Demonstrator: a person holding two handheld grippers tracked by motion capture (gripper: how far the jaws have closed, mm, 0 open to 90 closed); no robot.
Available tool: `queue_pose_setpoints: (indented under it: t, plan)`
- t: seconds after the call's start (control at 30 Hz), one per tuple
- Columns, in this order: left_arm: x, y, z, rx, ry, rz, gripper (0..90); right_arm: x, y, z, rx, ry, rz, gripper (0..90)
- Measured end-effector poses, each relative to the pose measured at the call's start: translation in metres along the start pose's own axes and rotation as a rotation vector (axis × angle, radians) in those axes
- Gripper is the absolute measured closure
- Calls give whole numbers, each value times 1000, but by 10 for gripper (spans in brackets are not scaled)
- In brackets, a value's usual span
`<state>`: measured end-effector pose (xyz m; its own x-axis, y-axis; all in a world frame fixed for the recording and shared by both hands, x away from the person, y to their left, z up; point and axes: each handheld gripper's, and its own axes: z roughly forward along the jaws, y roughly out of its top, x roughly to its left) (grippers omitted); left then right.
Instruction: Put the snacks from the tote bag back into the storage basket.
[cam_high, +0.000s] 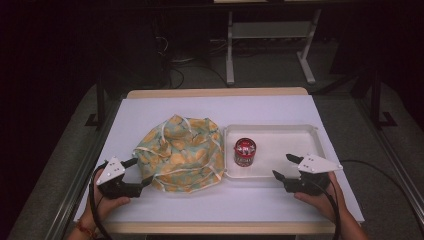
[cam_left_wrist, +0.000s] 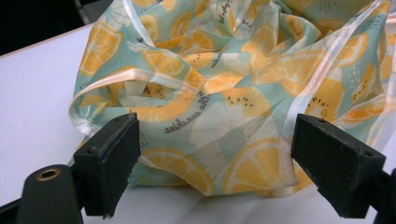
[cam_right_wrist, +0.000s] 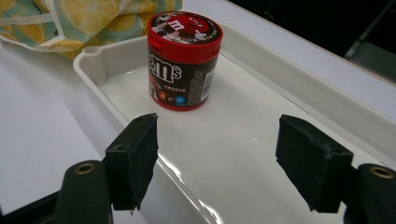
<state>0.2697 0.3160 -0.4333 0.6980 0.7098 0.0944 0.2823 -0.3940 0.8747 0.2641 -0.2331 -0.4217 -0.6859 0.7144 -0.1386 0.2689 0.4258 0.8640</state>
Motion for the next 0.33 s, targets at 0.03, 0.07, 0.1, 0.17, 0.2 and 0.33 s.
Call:
queue_pose_setpoints:
  t: [0.03,0.07,0.1,0.17,0.2,0.33]
  plan:
    - [0,0,0,0,0,4,156,0,-1,0,0,0,4,289]
    - [0,0,1,1,0,2,156,0,-1,0,0,0,4,289]
    - [0,1,1,2,0,2,156,0,-1,0,0,-2,9,289]
    - [1,1,2,3,-1,2,156,-1,-2,-1,-2,-4,7,289]
    - [1,3,4,-4,-3,2,156,-2,-3,-2,-1,-6,12,289]
    - [1,5,6,-8,-2,-11,156,-4,-5,-4,-4,-8,25,288]
